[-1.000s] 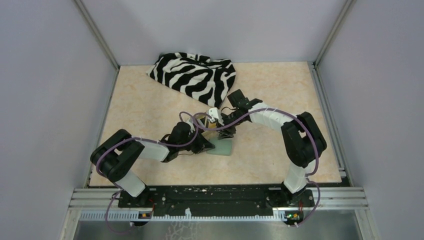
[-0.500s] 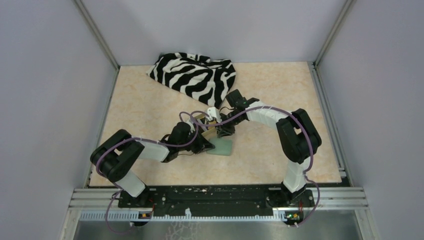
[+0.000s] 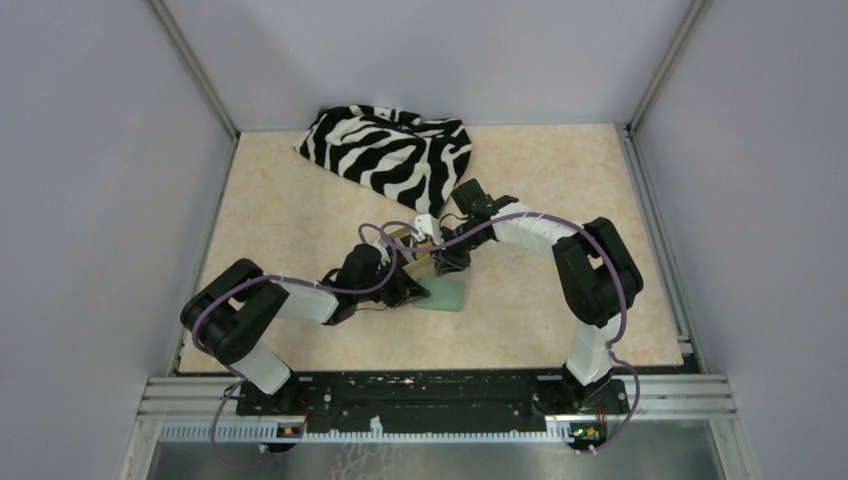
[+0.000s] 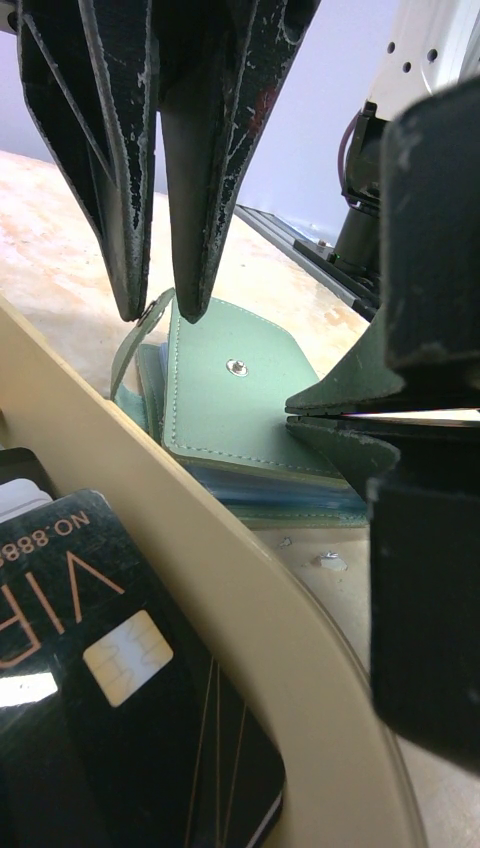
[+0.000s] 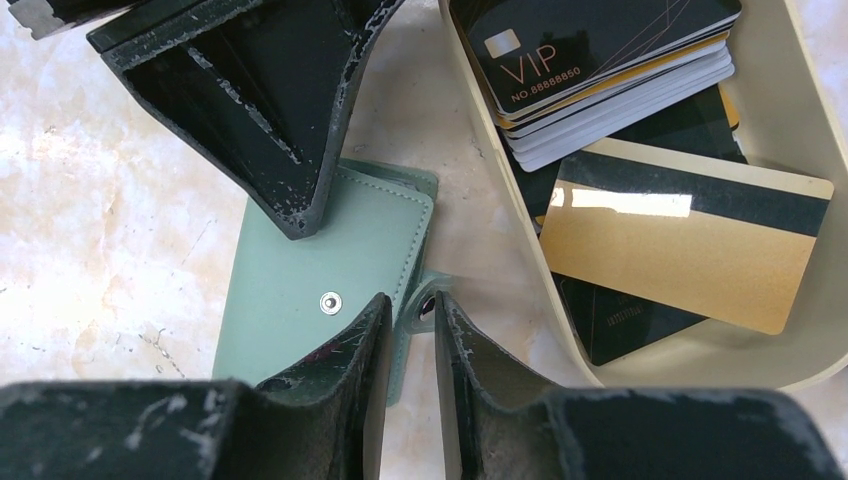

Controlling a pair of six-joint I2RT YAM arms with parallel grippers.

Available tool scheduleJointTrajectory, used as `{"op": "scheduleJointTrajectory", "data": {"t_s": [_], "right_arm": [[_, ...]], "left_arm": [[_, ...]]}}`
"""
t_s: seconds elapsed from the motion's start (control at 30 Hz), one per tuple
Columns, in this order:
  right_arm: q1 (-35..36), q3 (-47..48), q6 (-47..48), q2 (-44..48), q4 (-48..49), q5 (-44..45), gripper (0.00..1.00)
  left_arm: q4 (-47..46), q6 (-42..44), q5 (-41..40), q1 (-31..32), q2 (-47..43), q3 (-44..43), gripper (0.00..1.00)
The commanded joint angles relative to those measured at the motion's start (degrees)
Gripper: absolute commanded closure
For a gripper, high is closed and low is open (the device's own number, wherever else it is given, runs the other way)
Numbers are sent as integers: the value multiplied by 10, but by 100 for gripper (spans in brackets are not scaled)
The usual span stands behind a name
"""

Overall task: Put the credit cards into the card holder
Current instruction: Close the card holder at the center of the board.

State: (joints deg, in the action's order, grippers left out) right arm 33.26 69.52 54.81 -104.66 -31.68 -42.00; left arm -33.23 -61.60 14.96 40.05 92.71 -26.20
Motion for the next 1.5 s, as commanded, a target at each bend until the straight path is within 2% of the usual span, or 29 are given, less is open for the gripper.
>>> {"op": "scheduleJointTrajectory", "data": {"t_s": [0.0, 0.17, 0.47, 0.67, 0.97, 1.47], "right_arm": [[3, 26, -4, 16, -6, -4, 78], [3, 26, -7, 18, -4, 0, 78], [3, 29, -18, 18, 1, 5, 87], [3, 31, -15, 19, -7, 6, 100], [4, 15, 12, 38, -27, 11, 100], [45, -59, 52, 89, -11, 76, 100]], "left_arm": [[44, 26, -31, 2, 11, 12, 95], [43, 27, -30, 1, 12, 12, 95], [44, 27, -32, 1, 12, 15, 95], [44, 27, -33, 1, 12, 15, 95], [47, 27, -32, 1, 9, 13, 95], [54, 28, -33, 1, 5, 9, 95]]}}
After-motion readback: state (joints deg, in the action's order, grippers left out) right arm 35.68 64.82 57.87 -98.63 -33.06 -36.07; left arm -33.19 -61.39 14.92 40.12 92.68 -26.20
